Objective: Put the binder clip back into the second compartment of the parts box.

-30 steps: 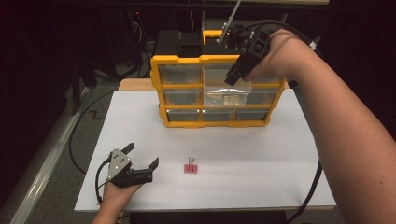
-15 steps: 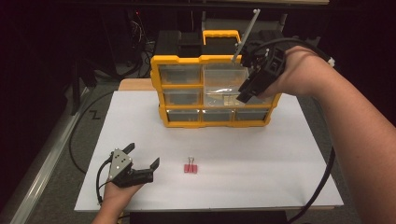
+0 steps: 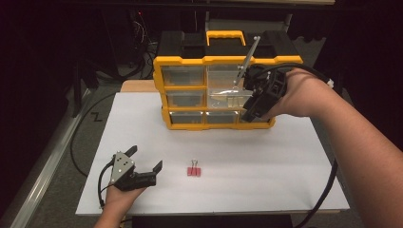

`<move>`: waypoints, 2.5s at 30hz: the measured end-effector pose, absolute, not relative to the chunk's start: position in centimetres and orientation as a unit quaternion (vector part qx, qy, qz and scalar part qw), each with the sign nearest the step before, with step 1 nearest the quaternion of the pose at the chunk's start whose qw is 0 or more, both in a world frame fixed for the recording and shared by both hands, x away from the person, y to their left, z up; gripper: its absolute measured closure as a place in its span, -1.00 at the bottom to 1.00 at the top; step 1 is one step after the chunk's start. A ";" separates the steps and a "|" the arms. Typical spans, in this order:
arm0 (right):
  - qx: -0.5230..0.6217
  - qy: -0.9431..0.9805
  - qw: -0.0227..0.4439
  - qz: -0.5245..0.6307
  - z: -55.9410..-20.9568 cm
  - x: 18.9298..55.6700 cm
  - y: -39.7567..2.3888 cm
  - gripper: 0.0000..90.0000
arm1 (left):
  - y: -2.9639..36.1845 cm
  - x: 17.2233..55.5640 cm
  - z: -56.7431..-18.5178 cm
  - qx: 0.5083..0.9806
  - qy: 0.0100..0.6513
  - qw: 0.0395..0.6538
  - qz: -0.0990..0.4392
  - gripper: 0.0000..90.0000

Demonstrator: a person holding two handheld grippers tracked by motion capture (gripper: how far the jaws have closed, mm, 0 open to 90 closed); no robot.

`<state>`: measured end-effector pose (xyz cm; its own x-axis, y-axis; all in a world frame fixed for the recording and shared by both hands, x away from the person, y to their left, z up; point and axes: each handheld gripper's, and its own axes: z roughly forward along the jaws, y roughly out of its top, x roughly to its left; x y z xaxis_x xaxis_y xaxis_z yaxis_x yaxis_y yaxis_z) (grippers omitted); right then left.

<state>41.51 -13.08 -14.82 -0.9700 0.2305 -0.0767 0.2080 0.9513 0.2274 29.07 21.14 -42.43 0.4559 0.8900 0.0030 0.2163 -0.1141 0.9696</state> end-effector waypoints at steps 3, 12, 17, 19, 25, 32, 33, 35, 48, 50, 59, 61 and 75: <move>0.106 0.987 0.053 0.107 -15.4 41.3 -13.1 0.27 | 21.1 29.1 -42.5 0.673 0.412 0.524 0.321 -0.99; 0.096 0.989 0.040 0.107 -18.5 40.9 -13.3 0.19 | 21.1 29.1 -42.5 0.674 0.411 0.524 0.321 -0.99; 0.094 0.989 0.046 0.104 -19.9 40.7 -13.3 0.10 | 21.0 29.2 -42.5 0.674 0.411 0.524 0.321 -0.99; 0.094 0.988 0.045 0.110 -20.5 40.6 -13.4 0.09 | 21.0 29.1 -42.5 0.674 0.411 0.523 0.321 -0.99; 0.095 0.988 0.045 0.114 -22.1 40.6 -13.9 0.02 | 21.1 29.2 -42.5 0.673 0.411 0.524 0.321 -0.99; 0.101 0.987 0.043 0.114 -24.0 40.5 -14.0 -0.09 | 21.2 29.2 -42.5 0.673 0.411 0.524 0.321 -0.99; 0.100 0.987 0.045 0.115 -24.3 40.5 -14.0 -0.10 | 21.2 29.2 -42.4 0.673 0.411 0.525 0.320 -0.99; 0.101 0.987 0.047 0.116 -24.8 40.3 -13.9 -0.14 | 21.2 29.1 -42.4 0.673 0.411 0.525 0.321 -0.99; 0.098 0.988 0.046 0.110 -27.9 39.7 -13.7 -0.31 | 21.1 29.1 -42.5 0.673 0.411 0.525 0.321 -0.99; 0.102 0.987 0.045 0.116 -28.4 39.6 -13.8 -0.36 | 21.1 29.2 -42.5 0.672 0.412 0.526 0.320 -0.99; 0.109 0.984 0.049 0.129 -31.4 39.4 -14.4 -0.55 | 21.1 29.3 -42.5 0.673 0.412 0.524 0.320 -0.99; 0.110 0.983 0.050 0.134 -32.3 39.5 -14.5 -0.63 | 21.1 29.3 -42.5 0.672 0.413 0.523 0.322 -0.99; 0.134 0.982 0.038 0.129 -37.4 39.5 -15.3 -0.81 | 21.2 29.2 -42.5 0.670 0.413 0.525 0.323 -0.99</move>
<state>39.54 -15.31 -37.35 -0.9612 0.2729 -0.0399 0.2533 0.9306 0.2644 29.19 21.17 -42.46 0.4508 0.8926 -0.0011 0.2146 -0.1072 0.9708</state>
